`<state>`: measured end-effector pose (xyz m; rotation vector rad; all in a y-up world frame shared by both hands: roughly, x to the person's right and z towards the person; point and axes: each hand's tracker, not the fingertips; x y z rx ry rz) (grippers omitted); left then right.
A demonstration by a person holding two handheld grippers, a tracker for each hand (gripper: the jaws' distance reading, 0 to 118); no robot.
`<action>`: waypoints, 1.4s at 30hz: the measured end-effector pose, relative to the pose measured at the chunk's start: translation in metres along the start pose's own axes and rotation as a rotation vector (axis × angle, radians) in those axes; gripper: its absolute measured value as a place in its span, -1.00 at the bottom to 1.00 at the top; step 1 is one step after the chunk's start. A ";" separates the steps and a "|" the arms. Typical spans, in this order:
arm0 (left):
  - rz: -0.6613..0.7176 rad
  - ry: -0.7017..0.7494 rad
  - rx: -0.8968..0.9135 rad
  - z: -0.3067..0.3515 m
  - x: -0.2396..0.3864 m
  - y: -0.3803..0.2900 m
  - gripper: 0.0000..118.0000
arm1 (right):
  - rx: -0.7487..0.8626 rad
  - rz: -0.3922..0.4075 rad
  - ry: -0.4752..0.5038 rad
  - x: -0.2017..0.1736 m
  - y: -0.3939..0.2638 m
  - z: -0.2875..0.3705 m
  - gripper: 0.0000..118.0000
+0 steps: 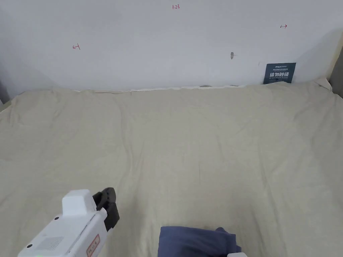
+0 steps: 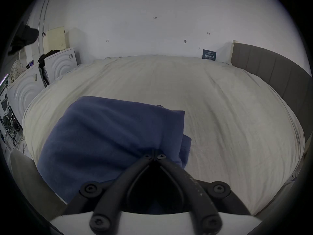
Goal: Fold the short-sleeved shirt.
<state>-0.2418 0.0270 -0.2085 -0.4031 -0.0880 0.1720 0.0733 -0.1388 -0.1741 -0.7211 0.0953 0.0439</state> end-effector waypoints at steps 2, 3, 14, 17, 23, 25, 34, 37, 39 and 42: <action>0.063 -0.040 -0.084 -0.009 0.002 -0.006 -0.81 | -0.018 -0.008 0.007 0.002 0.004 -0.001 -0.97; 0.099 -0.063 -0.150 -0.016 0.001 -0.010 -0.75 | -0.020 -0.007 0.007 0.003 0.005 -0.001 -0.97; 0.255 -0.167 -0.684 -0.099 0.003 -0.085 0.90 | -0.022 -0.019 0.038 0.009 0.004 -0.001 -0.97; 0.273 -0.241 -0.715 -0.107 0.008 -0.096 0.30 | -0.017 -0.028 0.053 0.013 0.003 0.000 -0.97; 0.314 -0.266 -0.711 -0.110 0.014 -0.109 -0.51 | -0.024 -0.080 0.099 0.023 0.003 0.000 -0.97; 0.314 -0.273 -0.713 -0.109 0.014 -0.106 -0.62 | -0.039 -0.101 0.113 0.026 0.007 0.001 -0.97; 0.230 -0.220 -0.591 -0.080 -0.008 -0.049 -0.68 | 0.056 -0.044 0.095 0.022 0.054 0.031 -0.97; 0.181 -0.120 -0.561 -0.077 -0.052 -0.024 -0.68 | 0.119 -0.021 0.091 0.020 0.075 0.042 -0.97; 0.167 -0.049 -0.550 -0.079 -0.096 -0.009 -0.68 | 0.154 -0.009 0.083 0.017 0.088 0.048 -0.97; 0.154 0.073 -0.533 -0.077 -0.155 0.016 -0.68 | 0.187 0.007 0.079 0.011 0.105 0.051 -0.96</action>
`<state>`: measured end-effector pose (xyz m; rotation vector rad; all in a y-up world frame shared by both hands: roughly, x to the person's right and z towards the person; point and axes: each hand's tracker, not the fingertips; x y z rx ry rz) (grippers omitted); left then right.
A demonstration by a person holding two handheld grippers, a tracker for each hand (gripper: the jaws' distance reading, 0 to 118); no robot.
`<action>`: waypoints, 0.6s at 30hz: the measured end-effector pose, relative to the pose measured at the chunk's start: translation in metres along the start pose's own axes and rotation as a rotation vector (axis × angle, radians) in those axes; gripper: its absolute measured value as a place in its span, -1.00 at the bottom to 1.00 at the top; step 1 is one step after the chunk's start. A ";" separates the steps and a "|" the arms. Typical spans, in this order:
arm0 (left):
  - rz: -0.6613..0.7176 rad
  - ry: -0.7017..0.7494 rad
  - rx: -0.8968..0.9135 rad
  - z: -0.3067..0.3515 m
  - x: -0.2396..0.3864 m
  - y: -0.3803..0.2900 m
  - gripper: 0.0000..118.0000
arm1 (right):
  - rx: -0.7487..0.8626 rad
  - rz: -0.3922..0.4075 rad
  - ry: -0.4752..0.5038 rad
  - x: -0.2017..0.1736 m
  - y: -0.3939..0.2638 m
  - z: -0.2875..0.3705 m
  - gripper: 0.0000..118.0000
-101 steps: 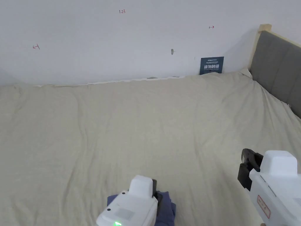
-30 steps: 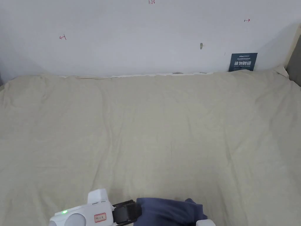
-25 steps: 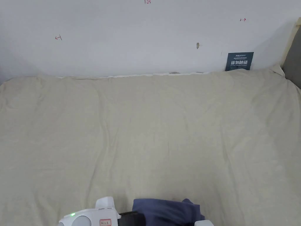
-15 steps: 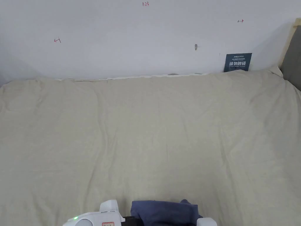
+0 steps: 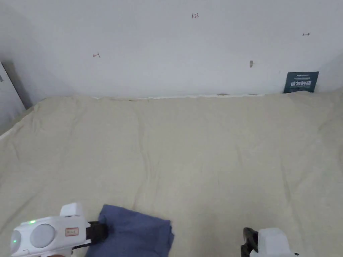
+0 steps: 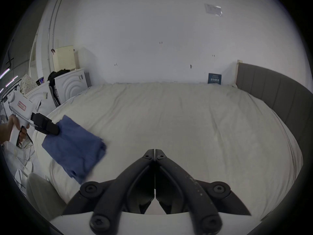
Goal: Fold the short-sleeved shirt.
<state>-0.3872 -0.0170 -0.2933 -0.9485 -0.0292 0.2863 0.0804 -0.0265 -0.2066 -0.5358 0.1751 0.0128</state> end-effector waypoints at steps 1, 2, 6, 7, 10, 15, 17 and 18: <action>-0.005 0.049 0.005 0.001 -0.019 0.009 -0.68 | 0.008 0.004 0.001 -0.002 0.005 -0.001 -0.96; -0.007 0.091 0.014 0.002 -0.036 0.017 -0.68 | 0.015 0.008 0.000 -0.004 0.009 -0.003 -0.96; 0.013 0.244 0.032 0.005 -0.110 0.045 -0.68 | 0.034 0.010 -0.001 -0.012 0.023 -0.010 -0.96; 0.035 0.283 0.033 0.005 -0.124 0.051 -0.68 | 0.037 0.010 -0.002 -0.014 0.025 -0.013 -0.96; 0.090 0.338 0.032 0.003 -0.153 0.060 -0.68 | 0.038 0.012 -0.010 -0.017 0.032 -0.021 -0.96; 0.093 0.379 0.059 0.000 -0.181 0.061 -0.55 | 0.037 0.001 -0.021 -0.018 0.039 -0.032 -0.96; 0.096 0.374 0.061 -0.004 -0.185 0.062 0.13 | 0.036 0.004 -0.025 -0.018 0.042 -0.034 -0.96; 0.095 0.389 0.070 -0.003 -0.184 0.061 0.72 | 0.035 0.005 -0.026 -0.017 0.043 -0.034 -0.96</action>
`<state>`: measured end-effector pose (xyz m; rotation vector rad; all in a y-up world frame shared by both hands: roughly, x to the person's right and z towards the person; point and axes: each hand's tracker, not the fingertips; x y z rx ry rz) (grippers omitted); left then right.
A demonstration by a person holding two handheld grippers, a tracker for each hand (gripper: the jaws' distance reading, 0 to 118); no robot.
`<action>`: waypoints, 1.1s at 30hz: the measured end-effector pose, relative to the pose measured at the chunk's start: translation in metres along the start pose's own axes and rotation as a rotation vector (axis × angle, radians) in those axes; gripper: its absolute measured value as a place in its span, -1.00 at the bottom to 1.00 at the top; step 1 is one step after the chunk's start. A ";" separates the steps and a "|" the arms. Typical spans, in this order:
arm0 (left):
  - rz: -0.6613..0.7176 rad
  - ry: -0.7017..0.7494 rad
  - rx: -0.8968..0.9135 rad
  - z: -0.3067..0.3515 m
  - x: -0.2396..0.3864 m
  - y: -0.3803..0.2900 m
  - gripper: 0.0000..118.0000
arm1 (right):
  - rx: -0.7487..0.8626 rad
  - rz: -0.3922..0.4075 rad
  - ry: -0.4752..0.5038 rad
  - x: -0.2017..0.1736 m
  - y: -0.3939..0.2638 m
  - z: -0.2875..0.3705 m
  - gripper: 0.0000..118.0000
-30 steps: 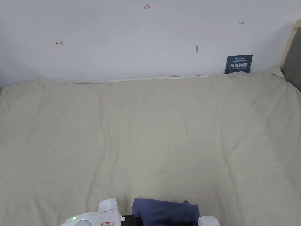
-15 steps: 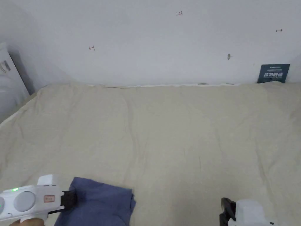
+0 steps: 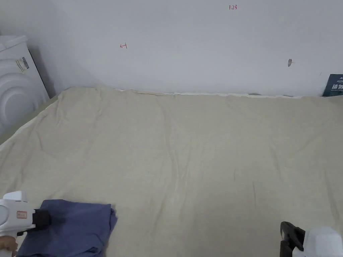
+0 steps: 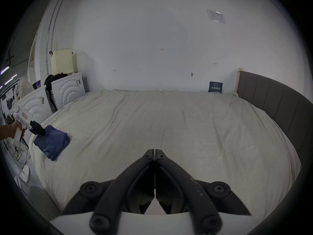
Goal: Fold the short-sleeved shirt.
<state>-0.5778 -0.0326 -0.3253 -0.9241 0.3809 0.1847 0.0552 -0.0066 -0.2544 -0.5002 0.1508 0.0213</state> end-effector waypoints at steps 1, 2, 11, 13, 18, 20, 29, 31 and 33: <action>0.007 0.002 0.004 0.002 0.000 -0.001 0.99 | 0.000 0.000 -0.002 0.000 0.001 0.001 -0.96; 0.013 0.003 0.007 0.011 0.005 0.004 0.99 | 0.003 -0.001 -0.003 0.001 0.003 0.003 -0.96; 0.099 -0.048 0.328 0.126 0.056 0.013 0.87 | 0.133 0.002 -0.015 0.016 0.043 0.050 -0.96; 0.053 -0.048 0.456 0.172 0.085 0.009 0.87 | 0.200 0.007 -0.010 0.022 0.057 0.068 -0.96; -0.021 -0.095 0.721 0.249 0.141 0.000 0.88 | 0.329 0.021 -0.057 0.039 0.086 0.112 -0.96; -0.036 -0.116 0.830 0.277 0.167 -0.014 0.90 | 0.375 0.034 -0.086 0.046 0.096 0.128 -0.96; -0.113 -0.199 1.052 0.318 0.262 -0.066 0.95 | 0.499 0.084 -0.178 0.082 0.108 0.187 -0.96; -0.151 -0.214 1.078 0.324 0.285 -0.084 0.95 | 0.522 0.085 -0.200 0.089 0.106 0.197 -0.96; -0.176 -0.220 1.081 0.318 0.300 -0.095 0.95 | 0.539 0.081 -0.221 0.095 0.103 0.204 -0.96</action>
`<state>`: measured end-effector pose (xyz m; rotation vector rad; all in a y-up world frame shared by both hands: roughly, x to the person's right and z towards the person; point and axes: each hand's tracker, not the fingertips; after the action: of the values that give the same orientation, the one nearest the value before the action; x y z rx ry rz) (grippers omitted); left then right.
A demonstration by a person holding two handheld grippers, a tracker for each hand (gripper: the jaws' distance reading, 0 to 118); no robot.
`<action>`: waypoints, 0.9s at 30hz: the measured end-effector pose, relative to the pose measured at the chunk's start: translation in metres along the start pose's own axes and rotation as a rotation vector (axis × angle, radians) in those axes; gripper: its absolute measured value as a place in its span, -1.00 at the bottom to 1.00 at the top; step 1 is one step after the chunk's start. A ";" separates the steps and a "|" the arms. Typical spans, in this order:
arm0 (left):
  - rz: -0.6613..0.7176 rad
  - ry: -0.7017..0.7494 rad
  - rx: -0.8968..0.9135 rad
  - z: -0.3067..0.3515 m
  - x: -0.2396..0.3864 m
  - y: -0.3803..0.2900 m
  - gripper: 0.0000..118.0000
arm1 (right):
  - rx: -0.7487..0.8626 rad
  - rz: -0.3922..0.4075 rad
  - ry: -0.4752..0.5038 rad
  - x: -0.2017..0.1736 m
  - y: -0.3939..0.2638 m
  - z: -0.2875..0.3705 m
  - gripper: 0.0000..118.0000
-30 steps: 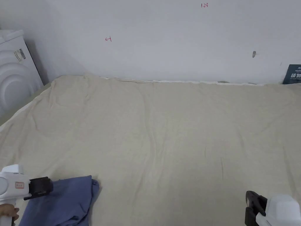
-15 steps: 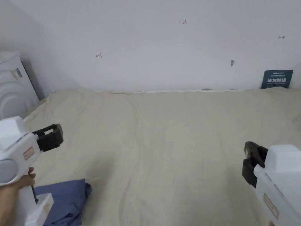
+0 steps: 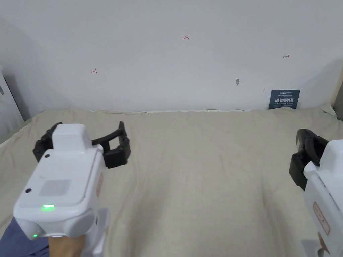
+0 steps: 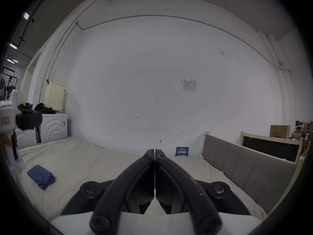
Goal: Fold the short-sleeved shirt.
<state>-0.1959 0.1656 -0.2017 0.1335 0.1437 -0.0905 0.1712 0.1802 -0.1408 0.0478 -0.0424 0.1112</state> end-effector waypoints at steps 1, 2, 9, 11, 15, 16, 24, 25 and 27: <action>-0.001 -0.006 -0.005 0.005 0.010 -0.003 0.95 | -0.002 -0.008 -0.002 0.004 0.000 0.002 -0.96; -0.004 -0.018 -0.011 0.006 0.017 -0.008 0.95 | -0.001 -0.016 -0.001 0.009 0.000 0.005 -0.96; -0.008 -0.077 -0.038 0.016 0.045 -0.021 0.95 | 0.004 -0.008 -0.042 0.020 -0.007 0.012 -0.96; -0.003 -0.082 -0.038 0.016 0.045 -0.021 0.94 | 0.005 -0.002 -0.051 0.019 -0.008 0.013 -0.96; 0.020 -0.125 -0.026 0.022 0.043 -0.020 -0.25 | 0.007 0.000 -0.053 0.019 -0.008 0.013 -0.96; 0.014 -0.119 -0.027 0.022 0.044 -0.020 -0.73 | 0.008 0.001 -0.053 0.019 -0.009 0.013 -0.96; 0.019 -0.139 -0.060 0.024 0.040 -0.024 -1.00 | 0.004 0.007 -0.046 0.013 -0.009 0.012 -0.96; 0.018 -0.140 -0.065 0.027 0.042 -0.021 -1.00 | 0.002 0.008 -0.045 0.013 -0.009 0.011 -0.96; 0.022 -0.143 -0.069 0.028 0.041 -0.022 -1.00 | 0.002 0.010 -0.045 0.011 -0.008 0.012 -0.96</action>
<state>-0.1543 0.1365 -0.1829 0.0593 0.0029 -0.0727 0.1831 0.1724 -0.1287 0.0521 -0.0870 0.1198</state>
